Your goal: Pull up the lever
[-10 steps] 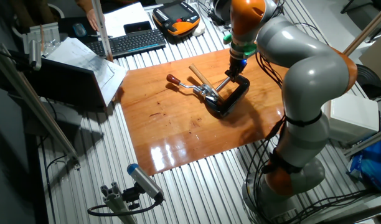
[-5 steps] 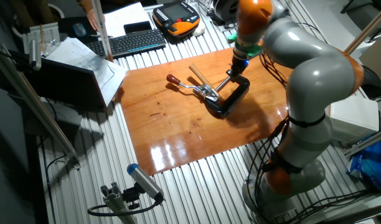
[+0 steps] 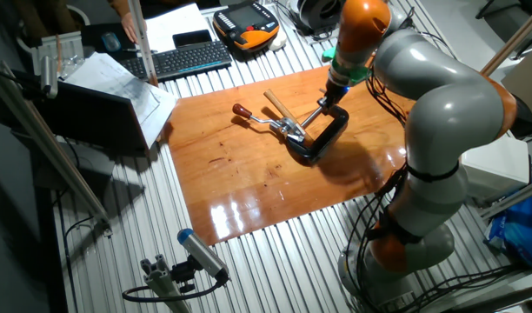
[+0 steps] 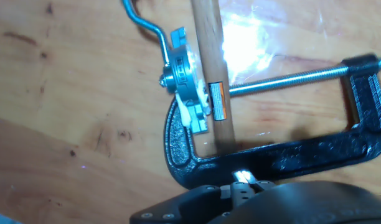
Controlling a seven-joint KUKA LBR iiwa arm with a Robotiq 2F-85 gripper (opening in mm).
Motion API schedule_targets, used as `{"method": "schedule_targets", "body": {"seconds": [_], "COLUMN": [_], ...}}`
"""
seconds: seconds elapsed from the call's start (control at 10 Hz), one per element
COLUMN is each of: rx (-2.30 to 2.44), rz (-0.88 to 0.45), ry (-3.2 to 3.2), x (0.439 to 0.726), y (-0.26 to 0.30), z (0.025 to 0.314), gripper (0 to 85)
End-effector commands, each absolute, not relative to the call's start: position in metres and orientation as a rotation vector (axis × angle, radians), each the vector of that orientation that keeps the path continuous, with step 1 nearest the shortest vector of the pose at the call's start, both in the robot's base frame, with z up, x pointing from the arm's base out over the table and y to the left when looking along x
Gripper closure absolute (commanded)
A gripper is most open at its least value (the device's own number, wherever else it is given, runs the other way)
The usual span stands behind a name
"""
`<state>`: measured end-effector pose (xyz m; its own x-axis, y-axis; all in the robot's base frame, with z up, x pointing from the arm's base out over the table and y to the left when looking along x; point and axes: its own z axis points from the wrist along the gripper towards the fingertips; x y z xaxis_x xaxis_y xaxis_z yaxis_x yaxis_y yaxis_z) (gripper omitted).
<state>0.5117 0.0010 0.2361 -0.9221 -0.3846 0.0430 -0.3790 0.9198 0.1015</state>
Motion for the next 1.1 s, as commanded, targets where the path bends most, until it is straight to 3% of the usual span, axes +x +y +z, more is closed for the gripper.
{"method": "schedule_targets", "body": {"seconds": [0.0, 0.3, 0.6, 1.0], "rx": [0.631, 0.685, 0.636, 0.552], "rz": [-0.115, -0.111, -0.153, -0.170], "ry": [-3.043, -2.999, -3.008, -3.026], "x": [0.512, 0.517, 0.550, 0.555], "y": [0.000, 0.012, 0.090, 0.142], "z": [0.236, 0.237, 0.235, 0.187], "gripper": [85.0, 85.0, 85.0, 85.0]}}
